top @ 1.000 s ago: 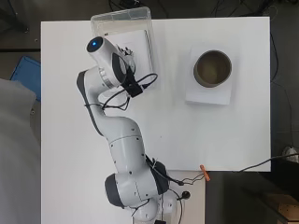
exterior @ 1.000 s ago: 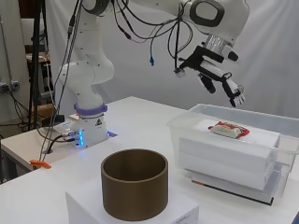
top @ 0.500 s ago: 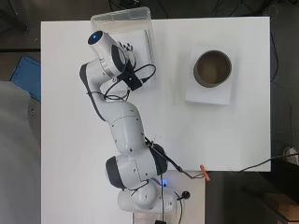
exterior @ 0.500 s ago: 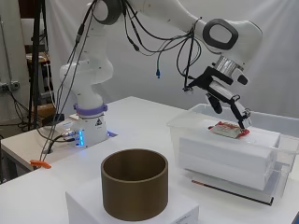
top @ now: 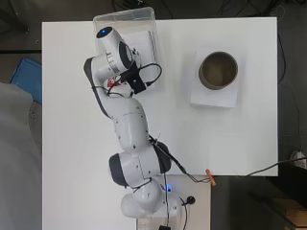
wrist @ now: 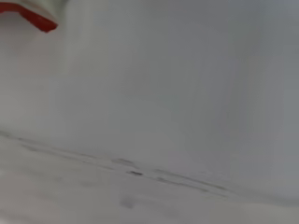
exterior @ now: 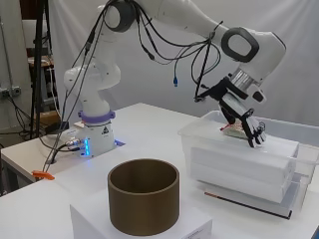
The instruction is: Teleoperate dual arm-hand system to remove items from a box
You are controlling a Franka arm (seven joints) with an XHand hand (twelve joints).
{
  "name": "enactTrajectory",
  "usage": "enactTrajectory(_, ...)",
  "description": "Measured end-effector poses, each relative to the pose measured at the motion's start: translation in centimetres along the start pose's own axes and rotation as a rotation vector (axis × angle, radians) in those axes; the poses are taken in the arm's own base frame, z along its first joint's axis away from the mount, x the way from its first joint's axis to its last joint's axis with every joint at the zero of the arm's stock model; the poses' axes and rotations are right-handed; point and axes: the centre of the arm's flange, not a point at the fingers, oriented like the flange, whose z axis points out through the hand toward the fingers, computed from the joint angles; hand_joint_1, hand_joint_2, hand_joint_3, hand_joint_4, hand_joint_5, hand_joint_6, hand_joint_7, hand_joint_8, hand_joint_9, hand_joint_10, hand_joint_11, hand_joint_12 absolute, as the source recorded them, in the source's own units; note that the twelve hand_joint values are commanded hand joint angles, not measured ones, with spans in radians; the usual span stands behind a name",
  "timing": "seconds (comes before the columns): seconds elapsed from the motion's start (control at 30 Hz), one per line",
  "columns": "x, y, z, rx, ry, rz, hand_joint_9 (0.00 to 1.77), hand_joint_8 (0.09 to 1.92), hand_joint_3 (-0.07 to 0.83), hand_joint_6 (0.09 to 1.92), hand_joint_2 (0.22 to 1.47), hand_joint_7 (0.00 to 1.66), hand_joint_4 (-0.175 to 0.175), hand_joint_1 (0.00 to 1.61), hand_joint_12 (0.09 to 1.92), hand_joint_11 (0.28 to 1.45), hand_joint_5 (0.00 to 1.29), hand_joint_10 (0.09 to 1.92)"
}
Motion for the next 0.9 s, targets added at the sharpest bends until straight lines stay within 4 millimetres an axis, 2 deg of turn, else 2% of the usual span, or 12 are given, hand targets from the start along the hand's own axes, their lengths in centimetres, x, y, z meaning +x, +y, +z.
enactTrajectory(0.03,-0.3,-0.2,-0.2,-0.004,-0.021,0.013,0.56,0.09,0.019,0.09,0.96,0.44,0.058,0.5,0.09,0.6,0.37,0.09)
enactTrajectory(0.07,-0.3,-0.5,-0.2,-0.01,-0.027,0.022,0.68,0.09,0.019,0.09,1.0,0.56,0.058,0.61,0.09,0.66,0.45,0.09)
enactTrajectory(0.17,-0.1,-1.3,0.3,-0.06,0.011,0.029,0.29,0.09,-0.02,0.09,0.83,0.15,0.04,0.3,0.09,0.48,0.11,0.09)
enactTrajectory(0.23,0.8,-1.7,1.2,-0.106,0.036,0.03,0.21,0.09,-0.009,0.09,0.81,0.07,0.035,0.21,0.09,0.43,0.03,0.09)
enactTrajectory(0.33,1.3,-2.2,1.5,-0.167,0.02,0.048,0.2,0.09,0.004,0.09,0.82,0.06,0.027,0.24,0.09,0.42,0.0,0.09)
enactTrajectory(0.37,1.0,-2.5,1.1,-0.182,0.004,0.061,0.32,0.09,0.009,0.09,0.87,0.2,0.046,0.28,0.09,0.45,0.13,0.09)
enactTrajectory(0.43,0.3,-3.4,0.2,-0.198,-0.03,0.085,0.69,0.09,0.034,0.11,1.07,0.56,0.11,0.69,0.09,0.66,0.49,0.1)
enactTrajectory(0.47,0.1,-4.0,0.1,-0.208,-0.05,0.101,0.72,0.09,0.029,0.11,1.13,0.6,0.109,0.73,0.09,0.68,0.52,0.09)
enactTrajectory(0.6,0.7,-5.6,-1.0,-0.336,-0.009,0.136,0.69,0.09,-0.005,0.09,1.05,0.61,0.103,0.47,0.09,0.65,0.53,0.09)
enactTrajectory(0.73,1.2,-6.8,-2.8,-0.477,0.012,0.149,0.43,0.09,-0.021,0.09,0.97,0.33,0.052,0.15,0.09,0.53,0.35,0.09)
enactTrajectory(0.8,1.0,-7.1,-2.3,-0.489,-0.025,0.147,0.46,0.09,-0.01,0.09,0.95,0.36,0.031,0.07,0.09,0.53,0.34,0.09)
enactTrajectory(0.9,0.5,-8.4,-3.4,-0.466,0.016,0.161,0.49,0.09,-0.002,0.09,0.95,0.38,0.025,0.05,0.09,0.55,0.36,0.09)
